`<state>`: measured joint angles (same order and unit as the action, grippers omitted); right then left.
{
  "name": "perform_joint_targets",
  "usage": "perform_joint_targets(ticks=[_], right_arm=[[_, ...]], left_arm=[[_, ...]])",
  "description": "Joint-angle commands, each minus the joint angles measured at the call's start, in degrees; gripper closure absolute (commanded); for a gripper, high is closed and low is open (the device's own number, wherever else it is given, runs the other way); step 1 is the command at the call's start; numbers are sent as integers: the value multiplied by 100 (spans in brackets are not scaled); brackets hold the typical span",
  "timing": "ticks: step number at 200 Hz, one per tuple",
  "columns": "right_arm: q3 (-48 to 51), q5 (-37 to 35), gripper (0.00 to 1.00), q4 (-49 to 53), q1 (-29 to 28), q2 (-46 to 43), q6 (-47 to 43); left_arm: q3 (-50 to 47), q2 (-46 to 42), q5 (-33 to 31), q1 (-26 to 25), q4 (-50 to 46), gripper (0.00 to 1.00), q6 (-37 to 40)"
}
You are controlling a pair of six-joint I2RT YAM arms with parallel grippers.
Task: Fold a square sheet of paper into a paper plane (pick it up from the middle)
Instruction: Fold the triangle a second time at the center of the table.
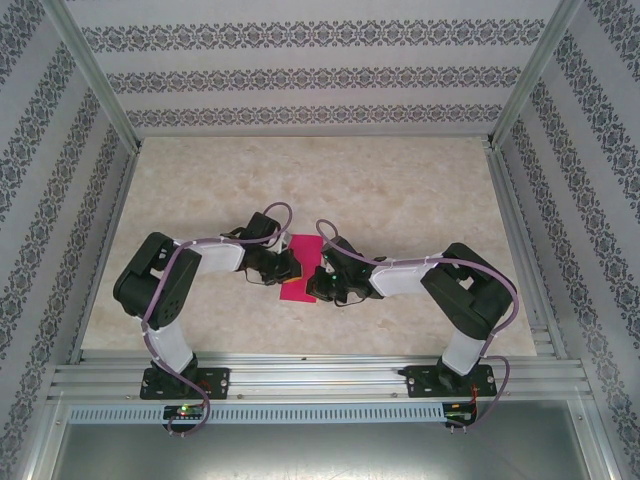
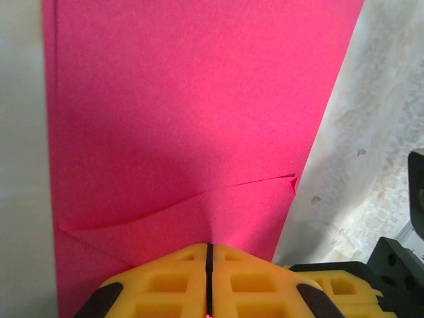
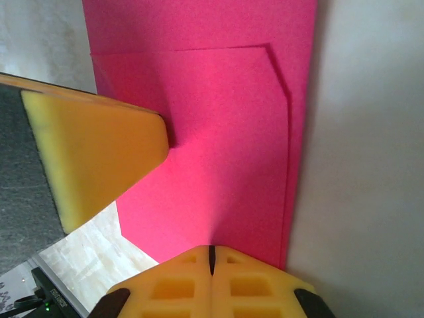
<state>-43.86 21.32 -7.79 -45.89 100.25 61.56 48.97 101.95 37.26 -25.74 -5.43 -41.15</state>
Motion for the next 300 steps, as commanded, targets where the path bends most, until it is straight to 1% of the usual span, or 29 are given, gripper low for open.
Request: perform_joint_targets(ticks=[1,17,41,93,110,132,146,172,180,199,239,248,276,289,300], right_arm=[[154,-205,100,583,-61,278,-70],[110,-226,100,739,-61,309,-163],[74,-234,100,868,-54,329,-224],[-17,-198,100,911,-53,372,-264],[-103,-139,100,938,-52,386,-294],[-182,-147,100,982,-52,362,-303],[-193,-165,100,990,-52,331,-287],[-233,-186,100,1008,-43,311,-268],[-245,-201,100,1010,-43,306,-270],[-270,-199,100,1017,-26,302,-273],[-371,-113,100,1024,-9,346,-294],[-409,-85,100,1025,-8,342,-311],[-519,120,100,875,52,206,-216],[-706,129,99,1031,49,51,-285],[-884,108,97,1181,38,-84,-390]], left_arm=[[-79,150,-512,124,80,90,-113],[-74,120,-644,285,-2,90,-98],[114,132,-652,467,-261,89,55],[498,249,-786,814,-702,89,361],[616,282,-680,902,-798,89,414],[662,5,-402,890,-845,87,434],[629,-338,-212,879,-833,86,462],[468,-833,55,669,-721,84,529],[451,-839,141,597,-722,84,577],[369,-660,216,463,-765,88,650],[185,-158,533,455,-200,90,552],[176,-91,501,453,-195,90,546],[243,147,39,449,-492,90,686],[264,257,-188,463,-625,90,685],[284,344,-252,460,-706,90,710]])
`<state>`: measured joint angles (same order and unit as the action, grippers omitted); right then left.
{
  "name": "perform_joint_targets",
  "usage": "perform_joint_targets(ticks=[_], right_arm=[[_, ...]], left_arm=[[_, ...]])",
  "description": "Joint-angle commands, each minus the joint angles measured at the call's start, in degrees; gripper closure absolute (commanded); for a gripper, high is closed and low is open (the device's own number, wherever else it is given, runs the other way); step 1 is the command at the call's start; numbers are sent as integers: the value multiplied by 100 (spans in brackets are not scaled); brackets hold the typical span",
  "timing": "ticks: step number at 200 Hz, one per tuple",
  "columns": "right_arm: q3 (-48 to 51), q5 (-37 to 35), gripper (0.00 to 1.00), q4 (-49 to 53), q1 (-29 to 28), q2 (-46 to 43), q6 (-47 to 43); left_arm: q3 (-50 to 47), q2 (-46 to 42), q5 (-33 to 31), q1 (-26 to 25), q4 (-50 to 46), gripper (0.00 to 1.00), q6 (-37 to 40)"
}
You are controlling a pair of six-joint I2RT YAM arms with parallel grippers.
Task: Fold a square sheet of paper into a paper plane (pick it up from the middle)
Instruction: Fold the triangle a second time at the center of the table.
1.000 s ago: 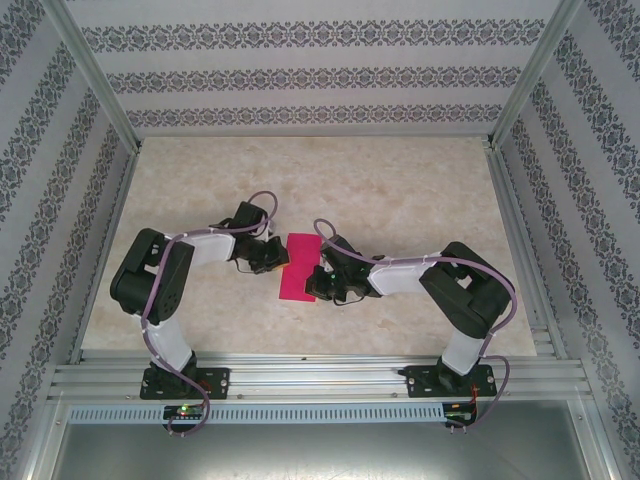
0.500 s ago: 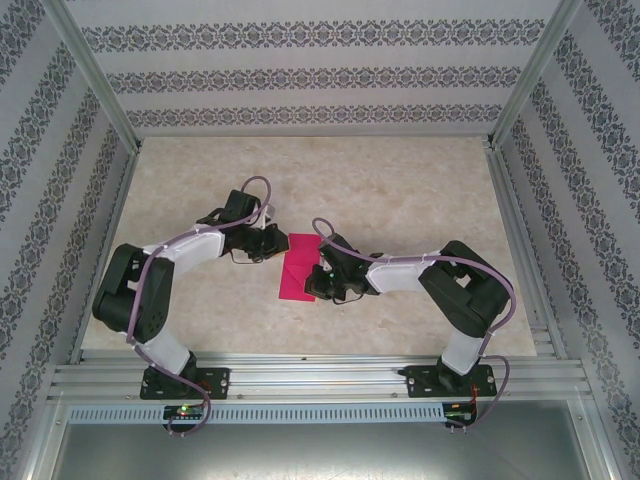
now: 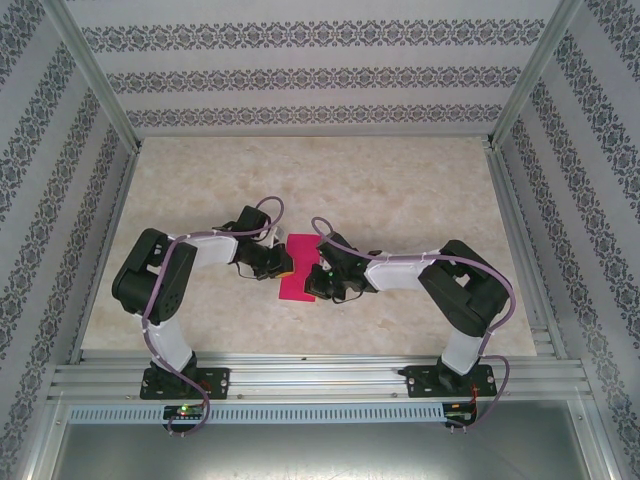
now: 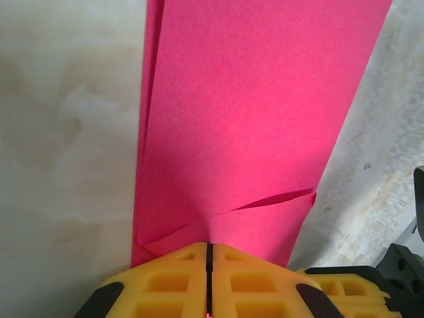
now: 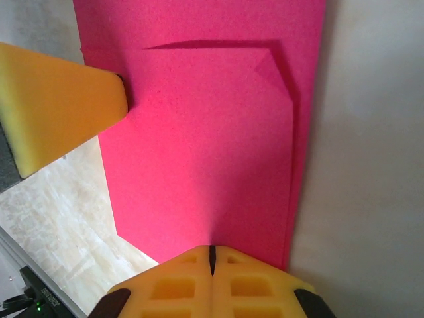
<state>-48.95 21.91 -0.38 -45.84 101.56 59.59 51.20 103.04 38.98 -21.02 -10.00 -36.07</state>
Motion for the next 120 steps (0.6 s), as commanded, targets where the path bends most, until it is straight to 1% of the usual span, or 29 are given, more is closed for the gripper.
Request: perform_joint_targets(ticks=[1,22,64,104,120], right_arm=[[-394,49,97,446,37,-220,-202],[-651,152,96,369,22,-216,-342],[-997,86,98,495,45,403,-336],[-777,-62,98,547,14,687,-278],[-550,-13,98,390,39,741,-199]], left_arm=[[59,238,-430,-14,-253,90,204],[43,269,-472,-24,-323,90,273],[17,241,-487,-19,-327,90,251],[56,207,-491,-24,-354,91,233],[34,207,-506,-25,-336,91,215]])
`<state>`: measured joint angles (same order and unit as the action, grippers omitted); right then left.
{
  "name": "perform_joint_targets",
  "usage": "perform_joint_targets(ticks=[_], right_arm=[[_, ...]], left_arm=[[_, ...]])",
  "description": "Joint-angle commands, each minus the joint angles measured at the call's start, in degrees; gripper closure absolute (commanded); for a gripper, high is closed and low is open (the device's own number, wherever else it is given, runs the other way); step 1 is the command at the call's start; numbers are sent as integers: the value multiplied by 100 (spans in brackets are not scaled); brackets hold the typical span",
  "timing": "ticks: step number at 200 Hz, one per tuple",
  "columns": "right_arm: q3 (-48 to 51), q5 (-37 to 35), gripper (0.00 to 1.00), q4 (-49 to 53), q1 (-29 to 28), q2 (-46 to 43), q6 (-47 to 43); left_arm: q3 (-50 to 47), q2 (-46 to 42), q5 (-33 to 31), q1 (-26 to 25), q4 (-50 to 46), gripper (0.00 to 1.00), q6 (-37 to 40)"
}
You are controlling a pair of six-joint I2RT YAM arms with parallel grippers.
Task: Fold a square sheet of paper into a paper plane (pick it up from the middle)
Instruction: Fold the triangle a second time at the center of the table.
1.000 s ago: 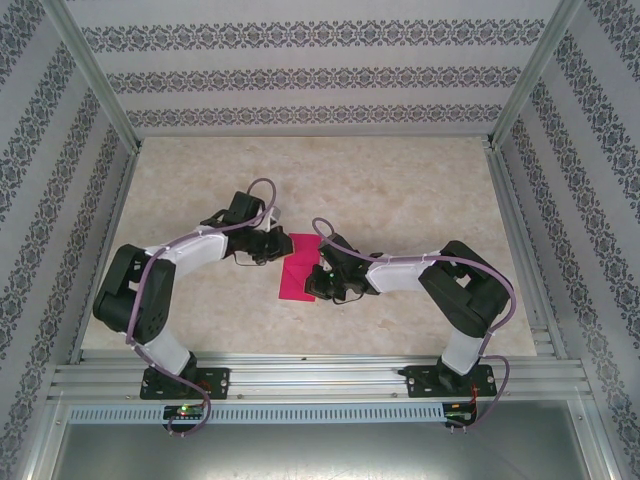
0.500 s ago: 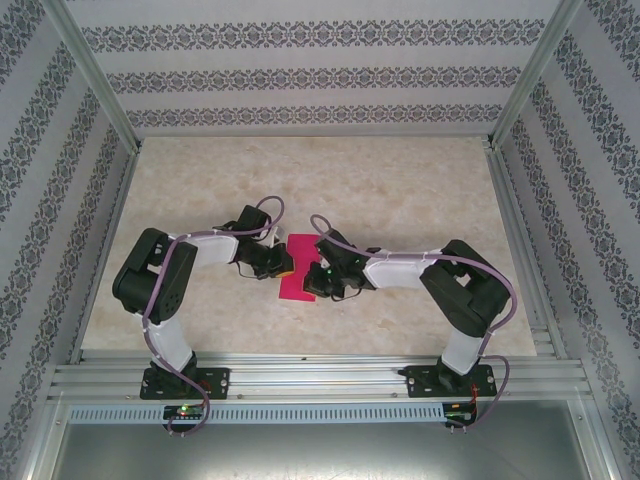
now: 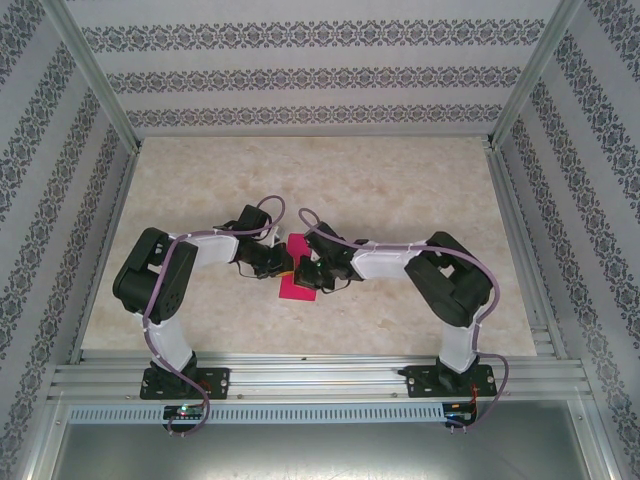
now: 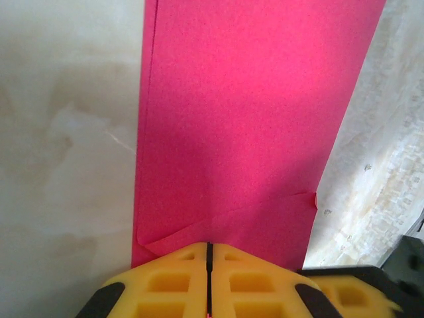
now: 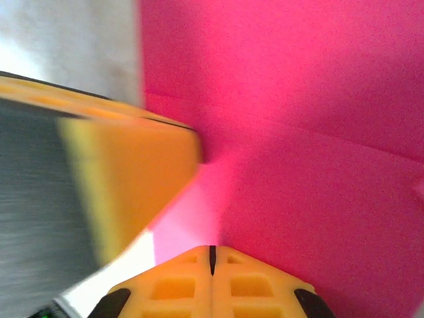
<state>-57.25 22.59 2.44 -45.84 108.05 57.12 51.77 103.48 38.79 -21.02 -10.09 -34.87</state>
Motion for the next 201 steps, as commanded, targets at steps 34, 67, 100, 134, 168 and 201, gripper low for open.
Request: perform_joint_targets(ticks=[34,67,100,134,168,201], right_arm=[[717,135,94,-370,27,-248,256],[1085,129,94,-560,49,-615,370],[1422,115,93,-577,2,-837,345],[1696,79,92,-486,-47,-1102,314],[1853,17,91,-405,-57,-1251,278],[1972,-74,88,-521,14,-1574,360]], left_arm=[[-28,215,-587,-18,-411,93,95],[-84,219,-621,-19,-360,94,42],[-83,231,-648,-17,-380,94,57],[-69,267,-636,-23,-389,94,62],[-52,278,-614,-19,-380,94,47],[-51,223,-522,-20,-361,93,60]])
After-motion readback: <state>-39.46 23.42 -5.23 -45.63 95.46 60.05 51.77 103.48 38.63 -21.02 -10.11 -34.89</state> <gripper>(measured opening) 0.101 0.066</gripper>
